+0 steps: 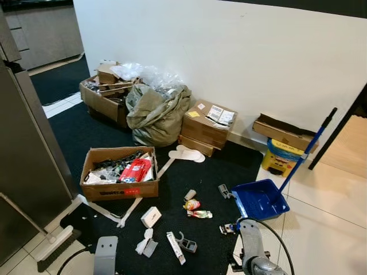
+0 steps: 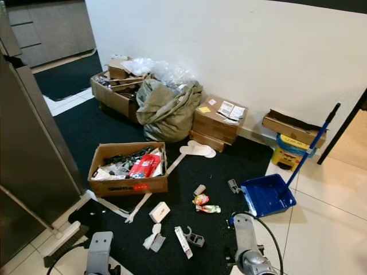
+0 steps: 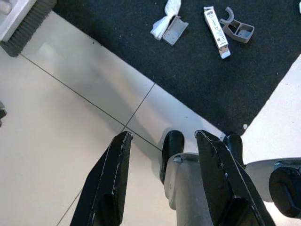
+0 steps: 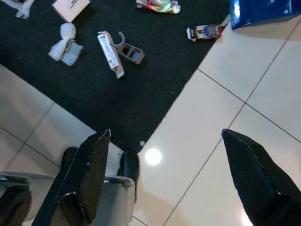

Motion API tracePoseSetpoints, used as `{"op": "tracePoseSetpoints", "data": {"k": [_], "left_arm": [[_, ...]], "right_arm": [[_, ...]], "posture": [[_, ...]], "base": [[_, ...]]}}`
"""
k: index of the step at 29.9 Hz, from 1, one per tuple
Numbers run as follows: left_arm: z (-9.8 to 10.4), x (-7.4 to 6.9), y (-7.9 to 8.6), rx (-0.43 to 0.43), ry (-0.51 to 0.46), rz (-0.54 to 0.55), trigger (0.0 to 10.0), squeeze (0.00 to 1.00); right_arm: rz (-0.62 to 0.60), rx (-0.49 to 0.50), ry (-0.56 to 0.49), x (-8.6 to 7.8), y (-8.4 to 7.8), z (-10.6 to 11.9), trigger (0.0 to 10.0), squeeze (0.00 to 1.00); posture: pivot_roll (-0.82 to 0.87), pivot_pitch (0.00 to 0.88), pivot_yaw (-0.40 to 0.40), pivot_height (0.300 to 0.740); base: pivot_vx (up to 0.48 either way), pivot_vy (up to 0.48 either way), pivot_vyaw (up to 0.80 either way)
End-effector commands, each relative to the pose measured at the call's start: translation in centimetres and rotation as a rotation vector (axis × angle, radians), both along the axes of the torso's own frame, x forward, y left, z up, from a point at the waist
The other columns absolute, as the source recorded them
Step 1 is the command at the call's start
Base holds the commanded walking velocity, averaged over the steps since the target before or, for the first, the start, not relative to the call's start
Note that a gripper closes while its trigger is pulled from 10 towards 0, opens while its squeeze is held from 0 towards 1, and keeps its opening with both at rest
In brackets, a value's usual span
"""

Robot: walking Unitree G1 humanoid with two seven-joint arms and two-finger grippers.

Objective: Sweep floor

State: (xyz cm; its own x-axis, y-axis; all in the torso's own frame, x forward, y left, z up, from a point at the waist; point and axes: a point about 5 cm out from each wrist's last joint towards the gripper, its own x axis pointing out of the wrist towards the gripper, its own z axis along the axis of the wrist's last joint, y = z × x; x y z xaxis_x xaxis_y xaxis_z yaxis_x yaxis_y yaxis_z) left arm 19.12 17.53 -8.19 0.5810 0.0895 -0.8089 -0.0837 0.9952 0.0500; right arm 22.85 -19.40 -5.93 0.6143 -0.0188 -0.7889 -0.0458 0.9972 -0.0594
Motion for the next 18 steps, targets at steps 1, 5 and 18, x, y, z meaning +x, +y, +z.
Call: {"op": "tracePoseSetpoints", "data": {"k": [1,5,18], "left_arm": [[0.2,0.4,-0.4,-0.001,-0.013,-0.018,10.0,0.0],[0.2,0.5,-0.5,-0.002,-0.015,-0.021,10.0,0.0],[0.7,1.2,-0.2,-0.027,-0.07,0.021,10.0,0.0]], "right_arm": [[-0.017,0.014,-0.007,-0.1,-0.1,-0.1,10.0,0.0],[-0.015,0.011,-0.007,-0.1,-0.1,-0.1,10.0,0.0],[0.117,-0.096,-0.082,1.9,-0.2,1.4,10.0,0.0]], "posture": [[-0.05,0.02,-0.059,0.74],[-0.05,0.02,-0.059,0.74],[-0.06,0.012,-0.044,0.74]], "base": [[0.0,0.0,0.8],[0.0,0.0,0.8],[0.0,0.0,0.7]]}}
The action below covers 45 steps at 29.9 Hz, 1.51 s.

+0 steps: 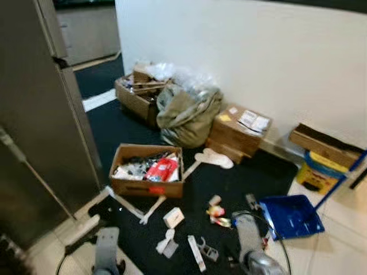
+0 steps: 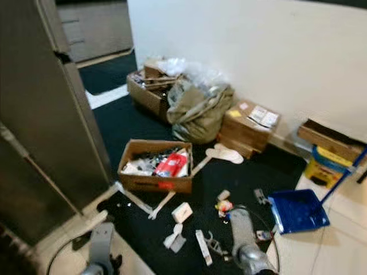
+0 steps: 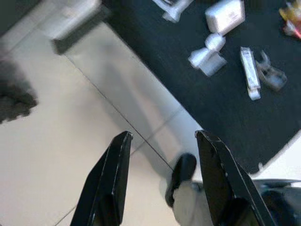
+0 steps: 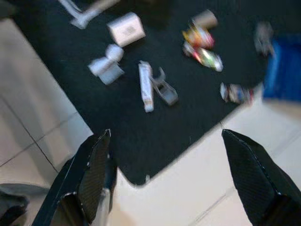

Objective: Sweep floor

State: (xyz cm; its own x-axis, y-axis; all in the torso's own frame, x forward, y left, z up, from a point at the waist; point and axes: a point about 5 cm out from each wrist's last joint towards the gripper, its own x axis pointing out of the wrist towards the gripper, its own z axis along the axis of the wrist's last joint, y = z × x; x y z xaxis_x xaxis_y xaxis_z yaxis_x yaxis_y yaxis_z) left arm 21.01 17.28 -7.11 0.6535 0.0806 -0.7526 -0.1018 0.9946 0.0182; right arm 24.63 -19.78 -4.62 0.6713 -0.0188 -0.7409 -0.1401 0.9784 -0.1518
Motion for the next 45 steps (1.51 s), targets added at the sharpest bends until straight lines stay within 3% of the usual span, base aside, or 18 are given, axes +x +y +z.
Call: {"op": "tracePoseSetpoints", "data": {"k": [1,13,18,25,31,45], "left_arm": [[-0.3,-0.6,0.0,-0.015,0.013,-0.008,10.0,0.0],[-1.0,-2.3,1.8,0.005,0.055,0.01,10.0,0.0],[-1.0,-2.4,2.2,0.011,0.056,0.029,10.0,0.0],[-1.0,-2.5,2.4,0.016,0.061,0.036,10.0,0.0],[-1.2,-2.9,2.8,0.025,0.077,0.056,10.0,0.0],[-1.3,-3.6,3.7,0.033,0.084,0.069,10.0,0.0]], "right_arm": [[0.017,-0.007,-0.022,0.4,0.2,0.3,10.0,0.0],[0.04,0.034,-0.093,1.9,1.2,1.3,10.0,0.0],[0.137,0.011,-0.134,2.9,2.5,2.1,10.0,0.0],[0.213,-0.039,-0.165,3.8,2.7,2.9,10.0,0.0],[0.258,-0.075,-0.141,3.6,2.5,2.7,10.0,0.0],[0.274,-0.065,-0.111,3.2,2.3,2.4,10.0,0.0]], "posture": [[-0.05,0.006,-0.041,0.74],[-0.03,0.0,-0.03,0.74],[-0.03,0.0,-0.023,0.74],[-0.03,0.001,-0.018,0.74],[-0.02,0.002,-0.019,0.74],[-0.02,0.014,-0.018,0.74]], "base": [[0.0,0.0,0.0],[0.0,-0.025,0.0],[0.0,0.0,0.0],[0.0,0.0,0.0],[0.0,0.0,0.08],[0.0,0.0,0.8]]}}
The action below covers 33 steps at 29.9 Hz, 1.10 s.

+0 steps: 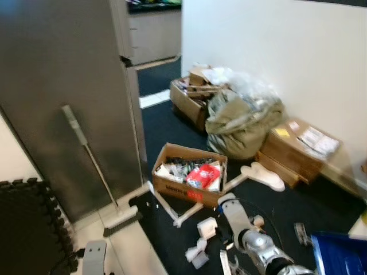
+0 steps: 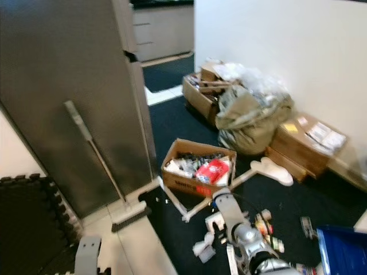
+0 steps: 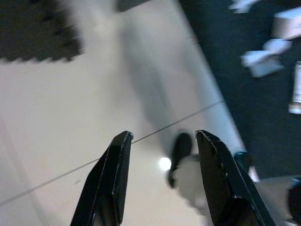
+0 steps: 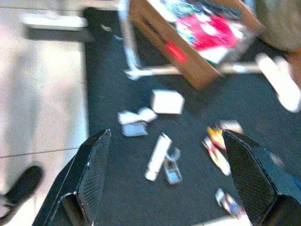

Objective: Sweep floor

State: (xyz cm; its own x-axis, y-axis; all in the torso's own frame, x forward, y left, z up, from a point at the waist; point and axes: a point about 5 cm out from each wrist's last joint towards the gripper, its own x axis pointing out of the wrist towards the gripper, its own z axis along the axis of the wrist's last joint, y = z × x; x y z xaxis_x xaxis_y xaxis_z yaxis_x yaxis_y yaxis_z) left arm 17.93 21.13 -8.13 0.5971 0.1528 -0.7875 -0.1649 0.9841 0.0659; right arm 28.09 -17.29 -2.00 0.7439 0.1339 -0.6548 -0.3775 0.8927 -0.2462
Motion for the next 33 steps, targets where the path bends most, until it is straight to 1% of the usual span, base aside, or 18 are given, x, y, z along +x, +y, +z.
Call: {"op": "tracePoseSetpoints", "data": {"k": [1,7,10,11,13,14,15,17,18,19,23,26,31,32,33], "left_arm": [[-0.3,-0.5,-0.1,-0.007,0.02,0.004,10.0,0.0],[-0.2,-0.5,-0.1,-0.004,0.016,-0.002,10.0,0.0],[-0.1,-0.1,-0.3,-0.007,0.001,-0.006,10.0,0.0],[0.1,0.4,-0.7,-0.013,-0.019,-0.012,10.0,0.0],[0.2,0.6,-0.9,-0.015,-0.026,-0.016,10.0,0.0],[0.4,1.2,-1.3,-0.02,-0.042,-0.031,10.0,0.0],[0.4,1.2,-1.3,-0.02,-0.042,-0.031,10.0,0.0],[0.7,2.0,-1.8,-0.029,-0.065,-0.049,10.0,0.0],[0.7,2.0,-1.8,-0.029,-0.065,-0.049,10.0,0.0],[0.9,2.2,-1.8,-0.031,-0.07,-0.056,10.0,0.0],[1.0,2.4,-1.8,-0.039,-0.077,-0.072,10.0,0.0],[1.0,2.4,-1.6,-0.04,-0.072,-0.086,10.0,0.0],[0.9,2.2,-1.4,-0.038,-0.066,-0.086,10.0,0.0],[0.8,1.9,-1.2,-0.036,-0.058,-0.087,10.0,0.0],[0.8,1.9,-1.2,-0.036,-0.058,-0.087,10.0,0.0]], "right_arm": [[-0.005,-0.002,0.015,-0.2,-0.2,-0.2,10.0,0.0],[-0.044,-0.002,0.041,-0.8,-0.6,-0.7,10.0,0.0],[-0.058,-0.001,0.044,-0.9,-0.8,-0.8,10.0,0.0],[-0.064,-0.001,0.039,-0.9,-0.9,-0.7,10.0,0.0],[-0.066,0.0,0.035,-0.8,-0.9,-0.7,10.0,0.0],[-0.07,0.003,0.022,-0.5,-0.9,-0.4,10.0,0.0],[-0.07,0.003,0.022,-0.5,-0.9,-0.4,10.0,0.0],[-0.07,0.005,-0.002,0.0,-0.7,0.0,10.0,0.0],[-0.07,0.005,-0.002,0.0,-0.7,0.0,10.0,0.0],[-0.08,0.03,-0.011,0.1,-0.5,0.1,10.0,0.0],[-0.072,0.064,-0.033,0.6,0.0,0.6,10.0,0.0],[-0.014,0.103,-0.055,1.2,1.2,1.1,10.0,0.0],[0.016,0.127,-0.056,1.3,1.7,1.3,10.0,0.0],[0.052,0.121,-0.05,1.2,2.0,1.2,10.0,0.0],[0.052,0.121,-0.05,1.2,2.0,1.2,10.0,0.0]], "posture": [[-0.02,0.014,-0.018,0.74],[-0.01,0.019,-0.015,0.74],[-0.01,0.019,-0.015,0.74],[-0.01,0.019,-0.015,0.74],[-0.01,0.019,-0.015,0.74],[-0.02,0.02,-0.008,0.74],[-0.02,0.02,-0.008,0.74],[-0.02,0.02,-0.01,0.74],[-0.02,0.02,-0.01,0.74],[-0.02,0.019,-0.01,0.74],[-0.02,0.019,-0.007,0.74],[-0.02,0.015,-0.006,0.74],[-0.02,0.015,-0.008,0.74],[-0.02,0.012,-0.007,0.74],[-0.02,0.012,-0.007,0.74]], "base": [[0.0,0.0,0.8],[0.0,0.0,0.8],[0.0,0.0,0.8],[0.0,0.0,0.8],[0.0,0.0,0.8],[0.0,0.0,0.8],[0.0,0.0,0.8],[0.0,0.0,0.7],[0.0,0.0,0.59],[0.0,0.0,0.0],[0.203,0.0,0.0],[0.331,0.0,0.0],[0.349,0.0,0.0],[0.36,0.0,0.8],[0.36,0.0,0.8]]}}
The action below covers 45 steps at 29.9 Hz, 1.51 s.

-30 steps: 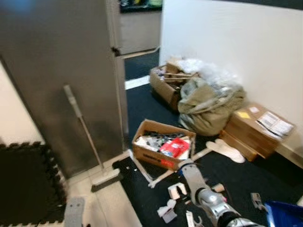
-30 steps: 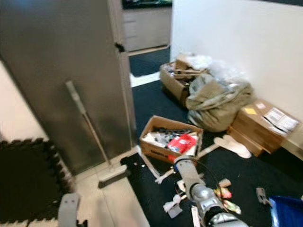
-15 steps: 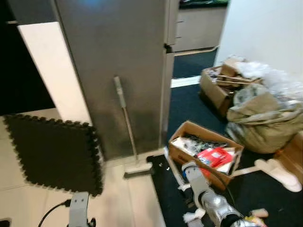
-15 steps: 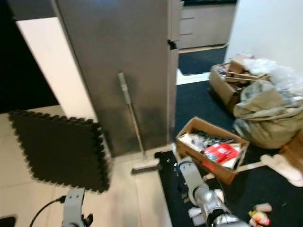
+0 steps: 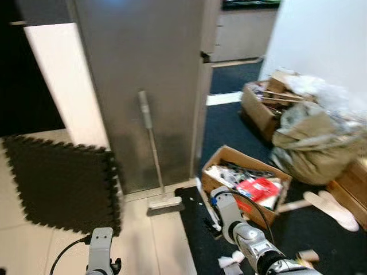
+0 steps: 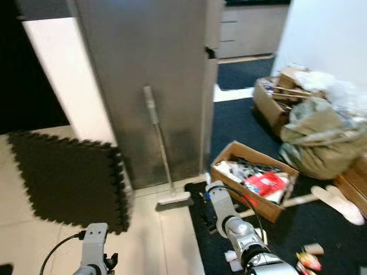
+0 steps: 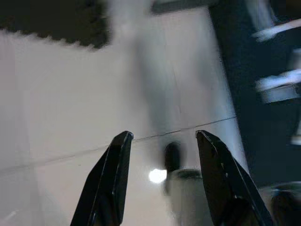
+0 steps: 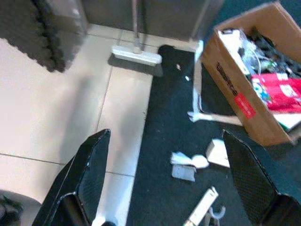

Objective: Sweep floor

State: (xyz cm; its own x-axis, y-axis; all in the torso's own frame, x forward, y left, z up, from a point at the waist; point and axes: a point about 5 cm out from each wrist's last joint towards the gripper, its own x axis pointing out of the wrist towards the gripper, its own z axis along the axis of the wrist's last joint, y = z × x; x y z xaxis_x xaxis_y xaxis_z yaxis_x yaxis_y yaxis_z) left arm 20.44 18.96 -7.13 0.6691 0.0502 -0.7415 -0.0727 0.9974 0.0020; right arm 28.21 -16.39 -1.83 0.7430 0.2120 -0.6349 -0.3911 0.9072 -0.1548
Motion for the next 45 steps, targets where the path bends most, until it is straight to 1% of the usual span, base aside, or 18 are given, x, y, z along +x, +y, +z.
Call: {"op": "tracePoseSetpoints", "data": {"k": [1,3,5,12,16,19,20,28,29,30,31,35,36,39,42,43,44,45], "left_arm": [[-0.2,-0.6,0.9,0.019,0.022,0.009,10.0,0.0],[-0.6,-1.4,1.2,0.027,0.049,0.007,10.0,0.0],[-0.7,-1.5,1.2,0.028,0.054,0.005,10.0,0.0],[-0.9,-1.9,1.1,0.037,0.073,-0.008,10.0,0.0],[-1.0,-1.9,0.6,0.036,0.078,-0.014,10.0,0.0],[-1.0,-1.7,-0.2,0.03,0.077,-0.02,10.0,0.0],[-1.0,-1.4,-1.0,0.025,0.077,-0.025,10.0,0.0],[-1.0,-1.3,-1.3,0.022,0.078,-0.027,10.0,0.0],[-0.9,-1.5,-0.2,0.029,0.079,-0.017,10.0,0.0],[-0.9,-1.5,-0.2,0.029,0.079,-0.017,10.0,0.0],[-0.9,-1.8,1.0,0.038,0.079,-0.005,10.0,0.0],[-0.9,-1.8,1.0,0.038,0.079,-0.005,10.0,0.0],[-0.8,-2.1,2.1,0.045,0.079,0.004,10.0,0.0],[-0.9,-2.6,2.6,0.048,0.079,0.01,10.0,0.0],[-1.4,-2.9,0.4,0.041,0.081,-0.004,10.0,0.0],[-1.4,-2.9,0.4,0.041,0.081,-0.004,10.0,0.0],[-1.4,-2.5,-0.6,0.04,0.08,-0.013,10.0,0.0],[-1.4,-2.5,-0.6,0.04,0.08,-0.013,10.0,0.0]], "right_arm": [[0.034,0.019,-0.049,1.1,1.1,1.0,10.0,0.0],[0.064,0.016,-0.047,1.0,1.5,1.0,10.0,0.0],[0.063,0.015,-0.047,1.0,1.5,1.0,10.0,0.0],[0.071,0.013,-0.052,1.0,1.6,1.0,10.0,0.0],[0.064,0.013,-0.057,1.1,1.6,1.1,10.0,0.0],[0.059,-0.001,-0.061,1.2,1.5,1.1,10.0,0.0],[0.046,-0.014,-0.064,1.3,1.3,1.2,10.0,0.0],[0.017,-0.008,-0.072,1.6,1.0,1.4,10.0,0.0],[-0.016,0.013,-0.07,1.8,0.9,1.6,10.0,0.0],[-0.016,0.013,-0.07,1.8,0.9,1.6,10.0,0.0],[-0.043,0.028,-0.072,2.0,0.7,1.8,10.0,0.0],[-0.043,0.028,-0.072,2.0,0.7,1.8,10.0,0.0],[-0.059,0.043,-0.075,2.2,0.7,1.9,10.0,0.0],[-0.068,0.078,-0.093,2.6,1.0,2.4,10.0,0.0],[0.003,0.188,-0.15,3.8,3.0,4.0,10.0,0.0],[0.003,0.188,-0.15,3.8,3.0,4.0,10.0,0.0],[0.042,0.214,-0.161,4.0,3.7,4.3,10.0,0.0],[0.042,0.214,-0.161,4.0,3.7,4.3,10.0,0.0]], "posture": [[-0.02,0.012,-0.007,0.74],[-0.01,0.001,-0.01,0.74],[-0.01,0.001,-0.01,0.74],[-0.01,0.0,-0.007,0.74],[-0.01,0.0,-0.007,0.74],[-0.01,0.0,-0.009,0.74],[-0.01,0.004,-0.012,0.74],[-0.01,0.004,-0.015,0.74],[-0.01,0.004,-0.016,0.74],[-0.01,0.004,-0.016,0.74],[0.0,0.004,-0.017,0.74],[0.0,0.004,-0.017,0.74],[0.0,0.005,-0.019,0.74],[0.0,0.008,-0.019,0.74],[0.0,0.01,-0.016,0.74],[0.0,0.01,-0.016,0.74],[0.0,0.013,-0.011,0.74],[0.0,0.013,-0.011,0.74]], "base": [[0.36,0.0,0.8],[0.362,0.0,0.8],[0.364,0.0,0.8],[0.362,0.0,0.0],[0.356,0.0,0.0],[0.358,0.0,0.0],[0.352,0.0,0.0],[0.358,0.0,0.0],[0.352,0.0,-0.79],[0.352,0.0,-0.79],[0.352,0.0,-0.8],[0.352,0.0,-0.8],[0.352,0.0,-0.8],[0.352,0.0,-0.79],[0.354,0.0,0.0],[0.352,0.0,0.0],[0.352,0.0,0.0],[0.352,0.0,0.0]]}}
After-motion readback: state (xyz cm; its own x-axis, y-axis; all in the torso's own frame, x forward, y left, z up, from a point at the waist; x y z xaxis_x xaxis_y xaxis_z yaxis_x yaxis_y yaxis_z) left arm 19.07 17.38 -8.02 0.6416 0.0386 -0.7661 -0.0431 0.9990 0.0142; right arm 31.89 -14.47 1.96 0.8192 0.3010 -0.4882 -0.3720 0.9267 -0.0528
